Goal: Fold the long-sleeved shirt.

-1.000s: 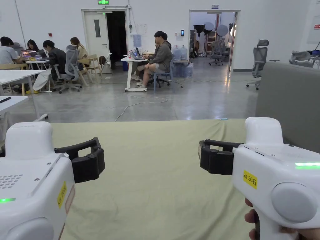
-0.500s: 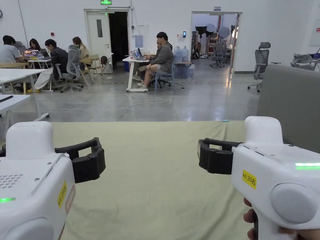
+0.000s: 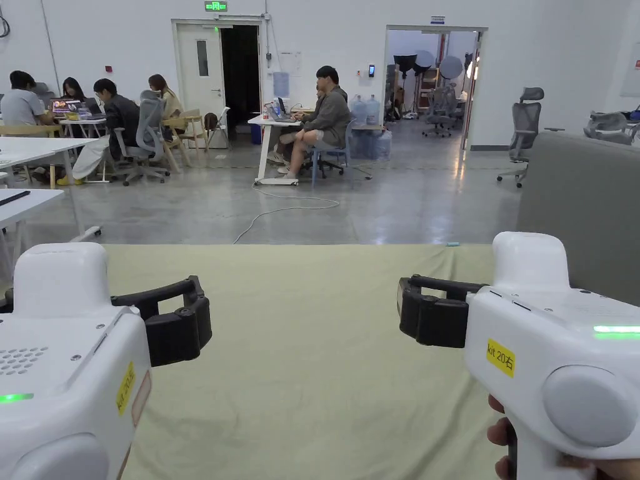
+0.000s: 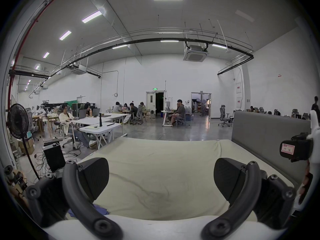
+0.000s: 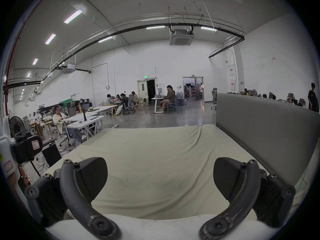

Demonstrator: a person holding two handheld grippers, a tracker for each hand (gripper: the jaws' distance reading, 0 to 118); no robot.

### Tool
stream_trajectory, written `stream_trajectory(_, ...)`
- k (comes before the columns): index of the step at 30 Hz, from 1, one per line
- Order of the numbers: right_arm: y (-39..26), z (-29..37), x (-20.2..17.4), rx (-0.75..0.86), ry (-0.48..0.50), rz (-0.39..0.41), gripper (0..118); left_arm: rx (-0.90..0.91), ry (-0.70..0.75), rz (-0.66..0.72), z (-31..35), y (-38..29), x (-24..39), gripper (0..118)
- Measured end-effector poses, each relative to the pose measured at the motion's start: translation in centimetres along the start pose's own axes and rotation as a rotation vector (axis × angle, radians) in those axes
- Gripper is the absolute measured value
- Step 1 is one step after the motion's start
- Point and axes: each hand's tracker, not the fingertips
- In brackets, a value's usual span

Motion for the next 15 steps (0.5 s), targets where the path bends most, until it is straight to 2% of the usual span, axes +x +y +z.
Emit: stream_trajectory(15,-0.04,0.08,-0.27,0.009,0.012,0.011,118,0.003,-0.01,0.004,0.37,0.21,-0.11,118)
